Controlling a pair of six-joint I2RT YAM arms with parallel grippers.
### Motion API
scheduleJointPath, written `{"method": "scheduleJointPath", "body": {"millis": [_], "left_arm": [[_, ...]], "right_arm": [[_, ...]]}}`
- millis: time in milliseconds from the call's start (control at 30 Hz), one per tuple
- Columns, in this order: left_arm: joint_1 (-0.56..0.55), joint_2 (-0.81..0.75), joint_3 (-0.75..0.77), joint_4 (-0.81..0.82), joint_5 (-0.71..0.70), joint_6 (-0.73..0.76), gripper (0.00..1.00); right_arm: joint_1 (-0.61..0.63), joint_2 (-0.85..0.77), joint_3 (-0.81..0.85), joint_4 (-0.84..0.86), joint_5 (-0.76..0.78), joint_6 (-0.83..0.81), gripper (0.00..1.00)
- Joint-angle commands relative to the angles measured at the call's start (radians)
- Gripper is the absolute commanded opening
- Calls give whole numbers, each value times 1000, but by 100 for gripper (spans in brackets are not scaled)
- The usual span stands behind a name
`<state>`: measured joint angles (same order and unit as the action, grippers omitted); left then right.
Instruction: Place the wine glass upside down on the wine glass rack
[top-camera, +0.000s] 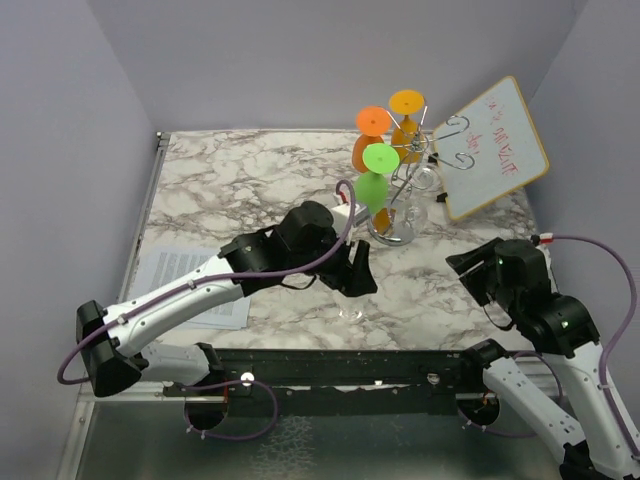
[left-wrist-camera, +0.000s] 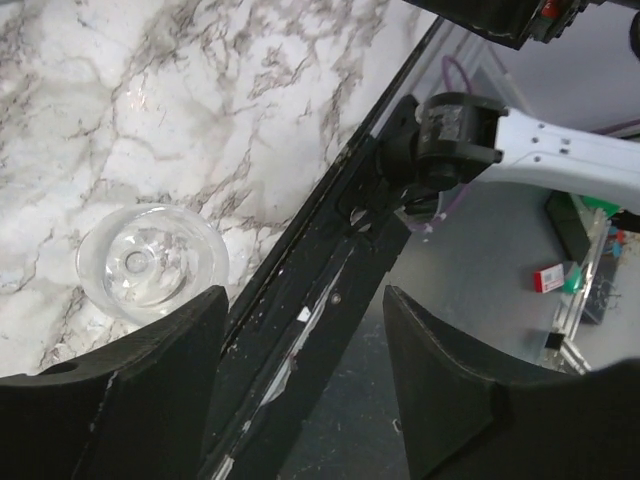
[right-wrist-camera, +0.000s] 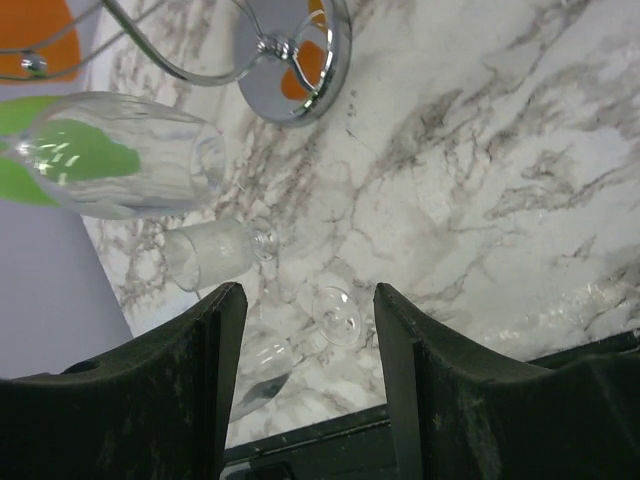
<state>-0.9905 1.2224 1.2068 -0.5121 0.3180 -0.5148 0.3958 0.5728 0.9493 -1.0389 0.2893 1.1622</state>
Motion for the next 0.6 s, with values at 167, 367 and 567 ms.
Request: {"method": "scheduleJointPath", "body": {"millis": [167,367,567], "left_arm": [[-113,136,51,-69,-199,32,58],[-128,201,91,-128,-307,21,52],[-129,217,123,-143,-345,53,51]], "right_arm": [[4,-30,-163,38,-138,165,59],[4,-29,-209,77,-164,183,59],[5,-8,-221,94,-171,183,59]]}}
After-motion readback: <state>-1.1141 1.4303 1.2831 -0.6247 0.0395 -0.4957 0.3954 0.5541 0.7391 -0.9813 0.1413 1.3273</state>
